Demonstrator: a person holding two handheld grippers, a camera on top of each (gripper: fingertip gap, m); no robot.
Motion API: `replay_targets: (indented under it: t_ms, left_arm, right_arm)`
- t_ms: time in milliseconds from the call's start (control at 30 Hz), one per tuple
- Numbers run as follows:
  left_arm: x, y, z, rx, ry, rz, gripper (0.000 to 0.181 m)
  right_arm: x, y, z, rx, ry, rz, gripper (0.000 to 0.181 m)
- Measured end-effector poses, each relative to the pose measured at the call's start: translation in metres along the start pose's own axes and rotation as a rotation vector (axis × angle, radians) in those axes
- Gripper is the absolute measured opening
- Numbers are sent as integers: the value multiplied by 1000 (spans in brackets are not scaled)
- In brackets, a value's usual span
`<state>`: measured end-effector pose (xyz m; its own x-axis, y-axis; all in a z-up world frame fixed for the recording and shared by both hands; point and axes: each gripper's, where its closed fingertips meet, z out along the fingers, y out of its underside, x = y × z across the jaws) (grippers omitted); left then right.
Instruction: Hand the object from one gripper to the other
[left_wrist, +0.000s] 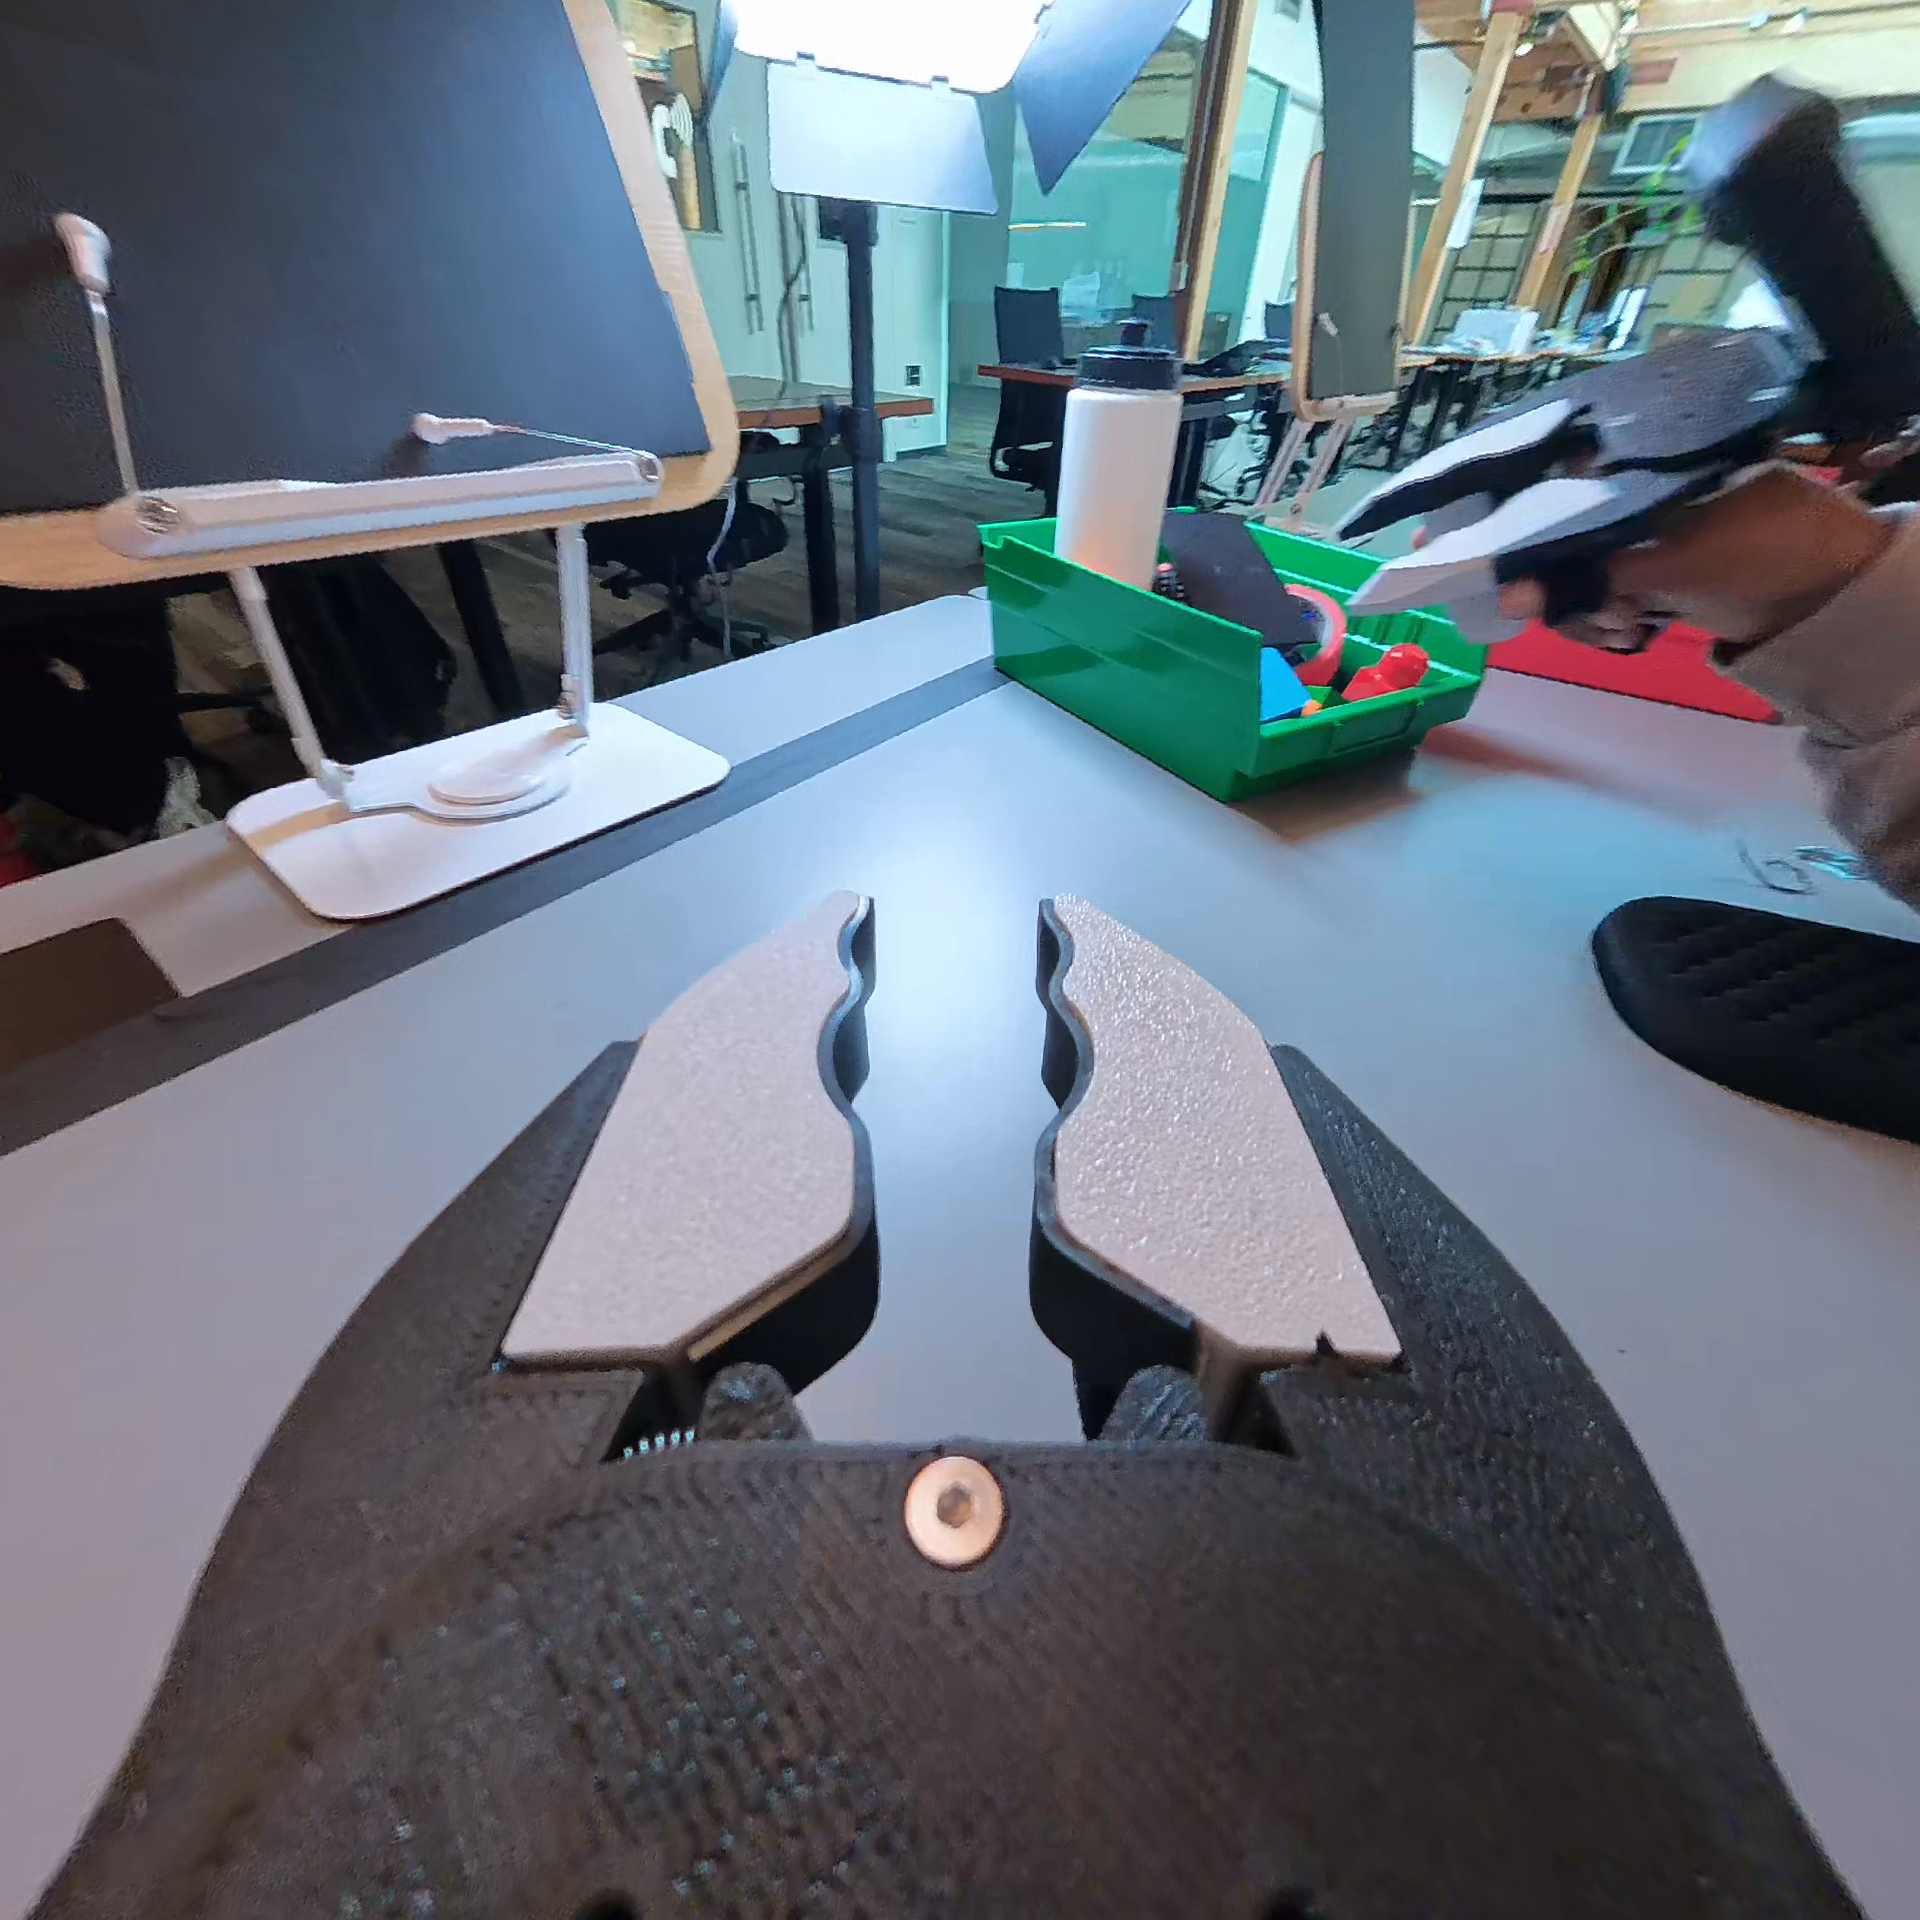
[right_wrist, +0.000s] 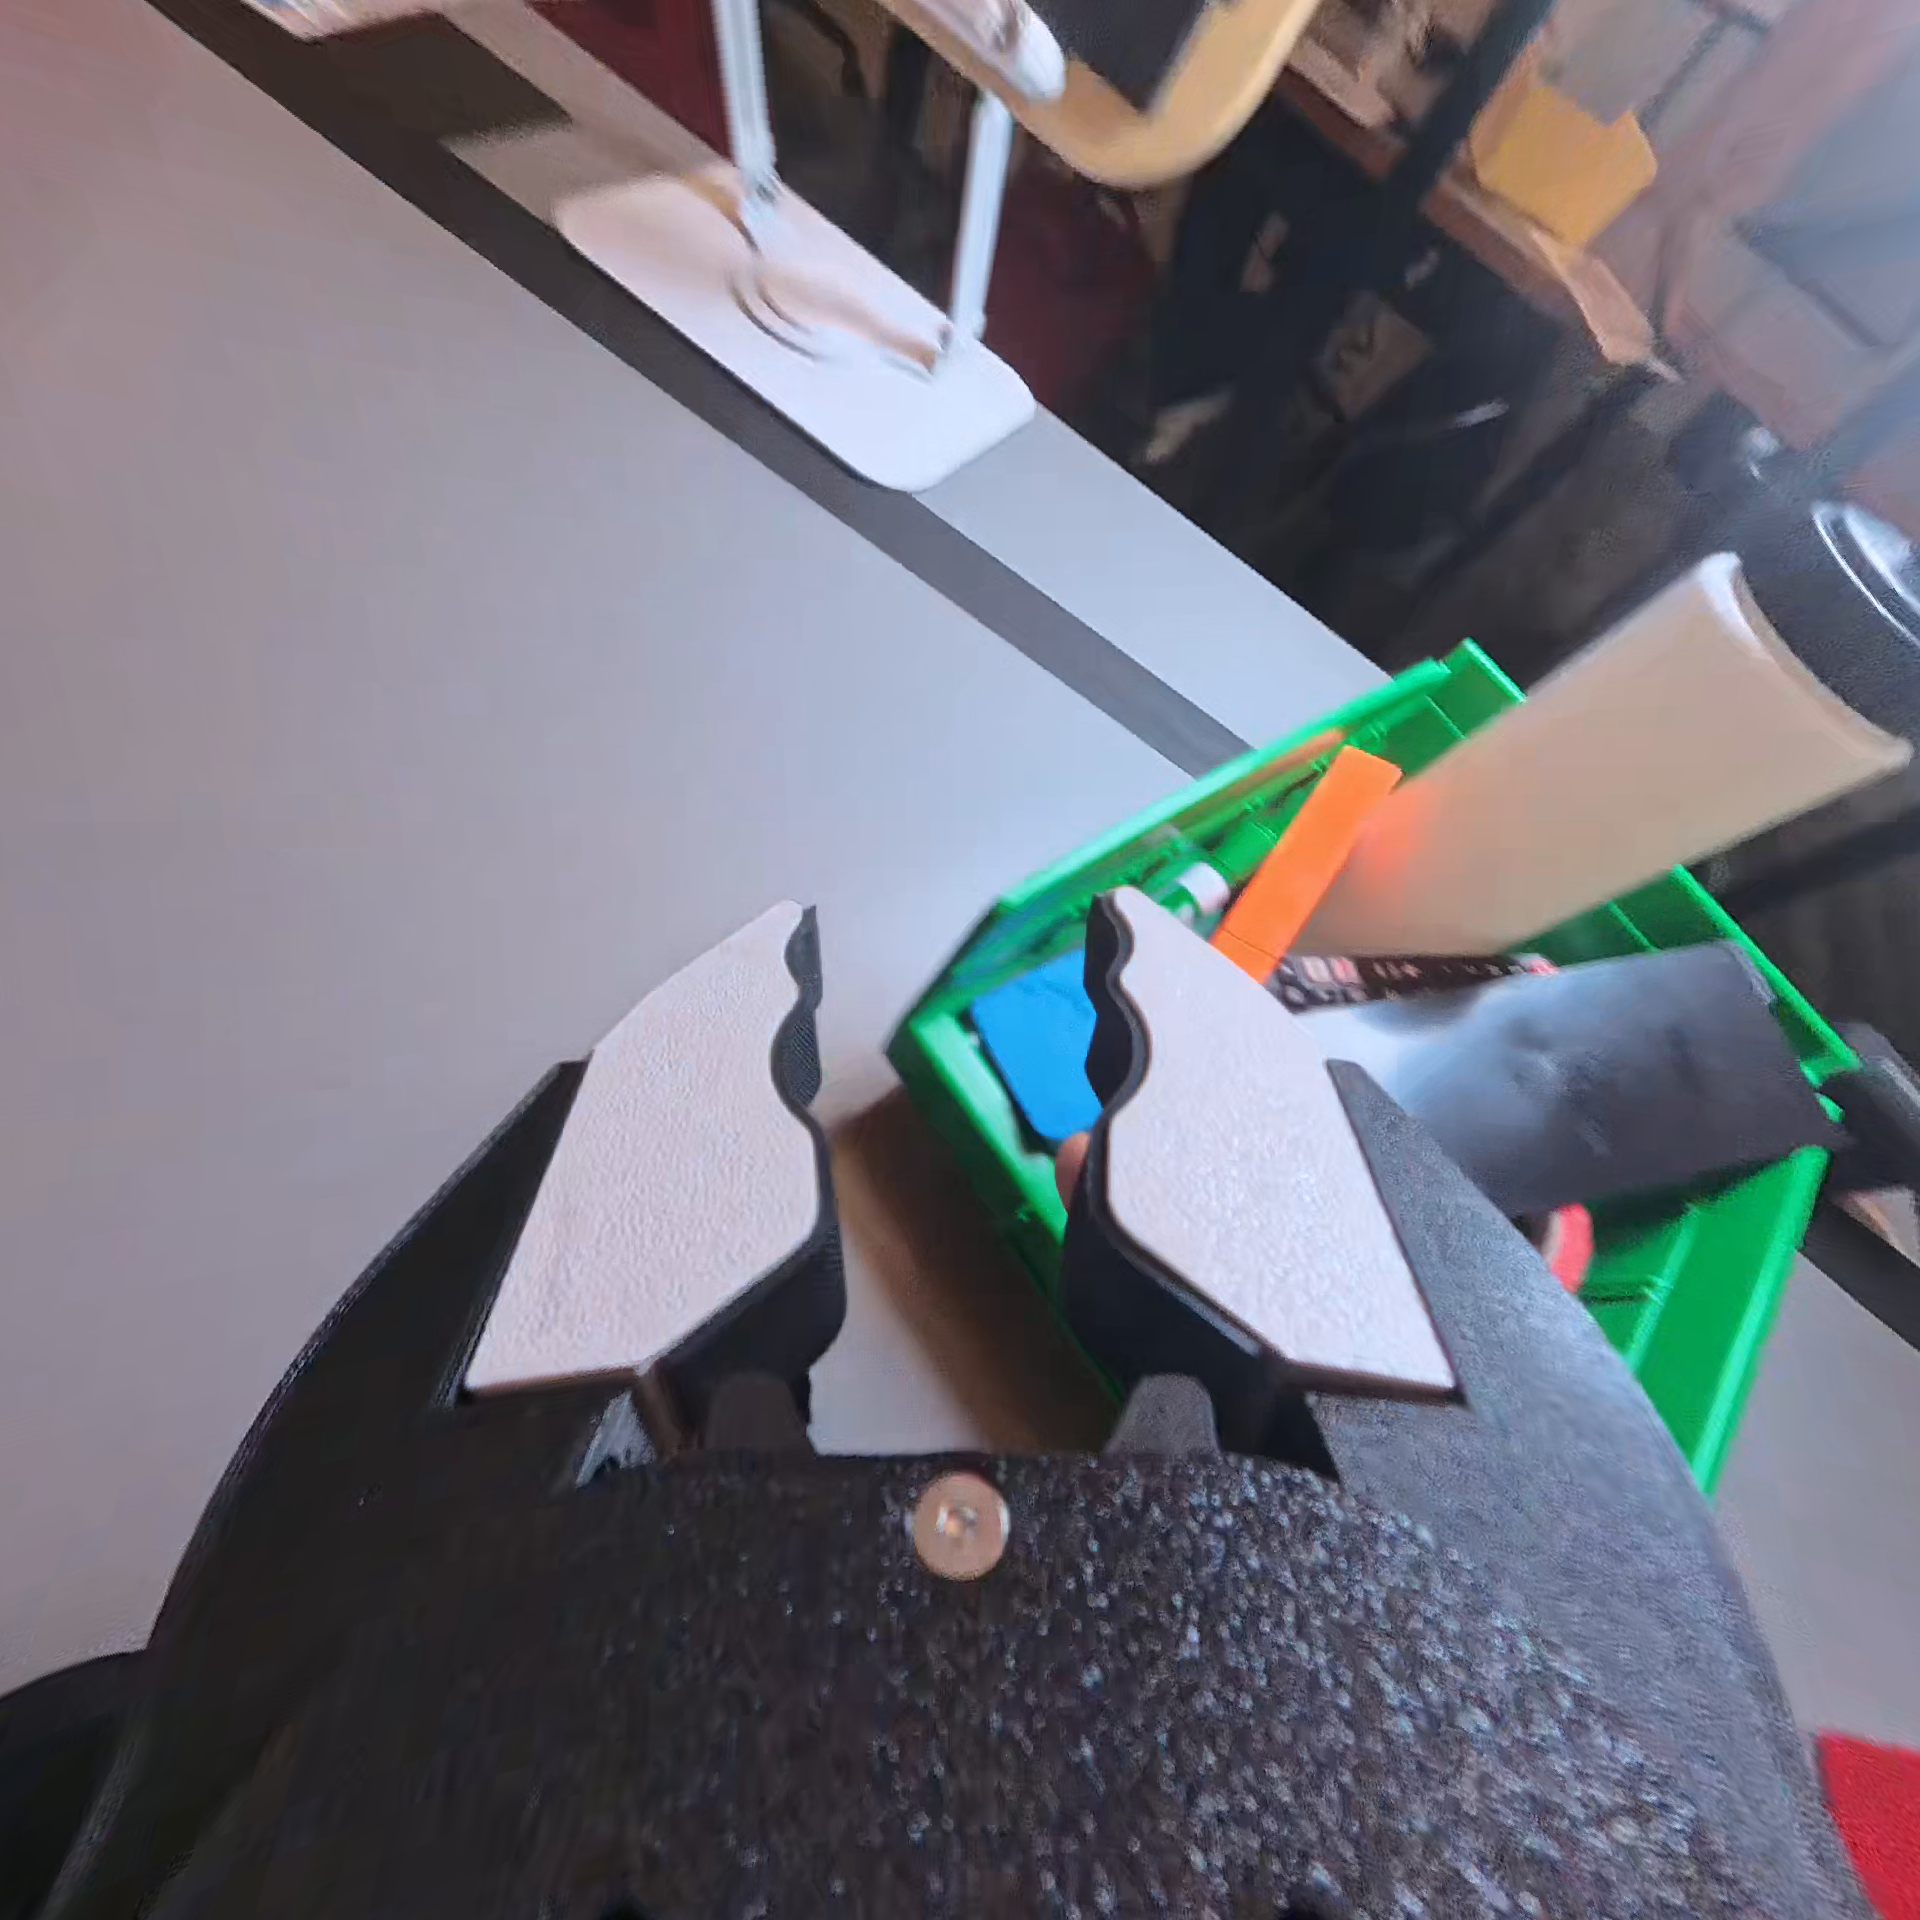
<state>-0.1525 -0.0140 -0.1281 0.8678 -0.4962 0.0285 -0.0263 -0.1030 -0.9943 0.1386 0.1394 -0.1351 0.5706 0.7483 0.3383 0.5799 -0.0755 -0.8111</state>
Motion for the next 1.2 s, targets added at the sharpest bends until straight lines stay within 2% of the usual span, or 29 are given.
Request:
replay_targets:
  t_ms: [133,233,367,467,533,667,800,967,1067,1200]
  left_arm:
    - [-39,-13,-21,-17,-144,113,35]
    - [-93,-38,-59,-14,-348,225,37]
    - [-166,-68,-117,-18,-541,219,36]
    - [-224,-75,-150,-118,-665,216,37]
    - [-260,-72,-162,-188,-700,158,37]
    - [-325,-47,-163,-297,-715,-45,38]
    - [-383,4,-154,-386,-766,-248,39]
    - [-432,62,-134,-371,-812,-492,40]
    - [-456,88,-129,-432,-870,-509,44]
    - [-479,107,-119,-492,-904,-540,48]
  right_arm:
    - [-59,-25,-17,179,-143,19,49]
    - [-85,-29,-19,244,-226,43,44]
    - [-103,-35,-13,328,-277,41,36]
    - [-112,-34,-5,342,-279,20,32]
    - [-118,-32,-2,345,-285,13,31]
    - [-126,-35,-2,375,-307,21,31]
    - [-127,-39,-5,424,-316,46,31]
    - [-122,-45,-9,486,-286,80,31]
    - [-119,-42,-5,487,-278,90,30]
    - [-119,-37,2,481,-303,121,29]
